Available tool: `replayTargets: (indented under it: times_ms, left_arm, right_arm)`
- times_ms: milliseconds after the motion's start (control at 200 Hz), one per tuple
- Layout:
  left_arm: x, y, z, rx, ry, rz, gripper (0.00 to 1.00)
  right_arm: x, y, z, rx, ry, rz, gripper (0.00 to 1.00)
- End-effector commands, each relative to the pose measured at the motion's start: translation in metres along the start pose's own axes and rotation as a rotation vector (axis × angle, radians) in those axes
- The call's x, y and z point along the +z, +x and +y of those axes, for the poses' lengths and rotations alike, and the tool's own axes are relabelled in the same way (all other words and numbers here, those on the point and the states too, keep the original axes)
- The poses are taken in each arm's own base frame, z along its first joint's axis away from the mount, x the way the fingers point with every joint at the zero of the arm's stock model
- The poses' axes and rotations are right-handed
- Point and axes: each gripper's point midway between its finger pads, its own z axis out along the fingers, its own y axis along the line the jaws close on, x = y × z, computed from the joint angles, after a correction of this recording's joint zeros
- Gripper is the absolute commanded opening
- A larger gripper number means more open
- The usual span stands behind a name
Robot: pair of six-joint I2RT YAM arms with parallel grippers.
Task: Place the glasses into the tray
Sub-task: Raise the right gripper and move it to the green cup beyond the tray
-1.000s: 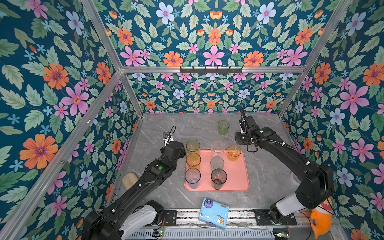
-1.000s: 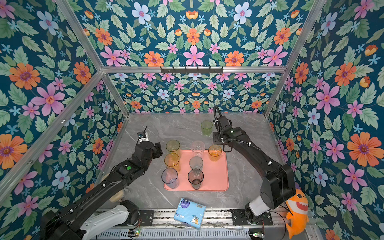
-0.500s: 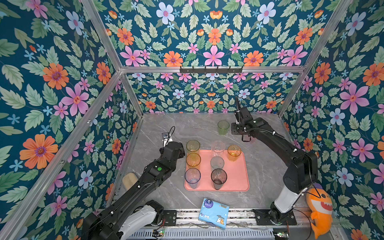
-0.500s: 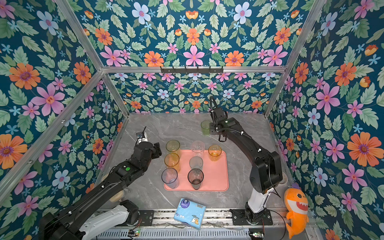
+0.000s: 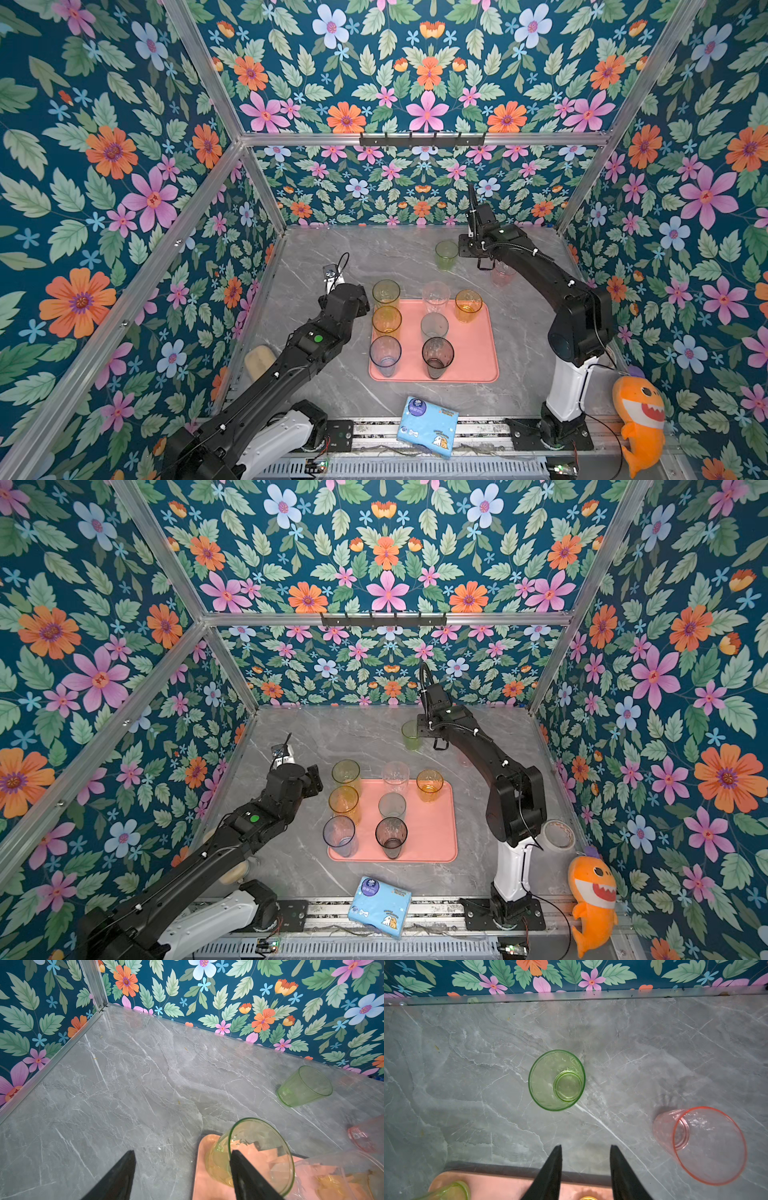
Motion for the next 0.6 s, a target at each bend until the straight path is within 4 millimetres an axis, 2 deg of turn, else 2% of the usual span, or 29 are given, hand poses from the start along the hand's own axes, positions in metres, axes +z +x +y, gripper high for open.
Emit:
replayTargets:
  times_ms: [0,290,595]
  left_arm:
    - [0.000,0.000,0.004,0.000,-0.017,-0.002,0.74]
    - [0.000,-0.001,0.004,0.000,-0.021,-0.004,0.74]
    - [-0.002,-0.001,0.006,0.005,-0.024,-0.003,0.74]
  right_arm:
    - [0.005,-0.005,0.004,0.014,-0.024,-0.001,0.40]
    - [0.029,-0.009,0.005,0.048,-0.040,0.034,0.41]
    - [0.061,-0.002,0.004,0.079,-0.026,0.105,0.42]
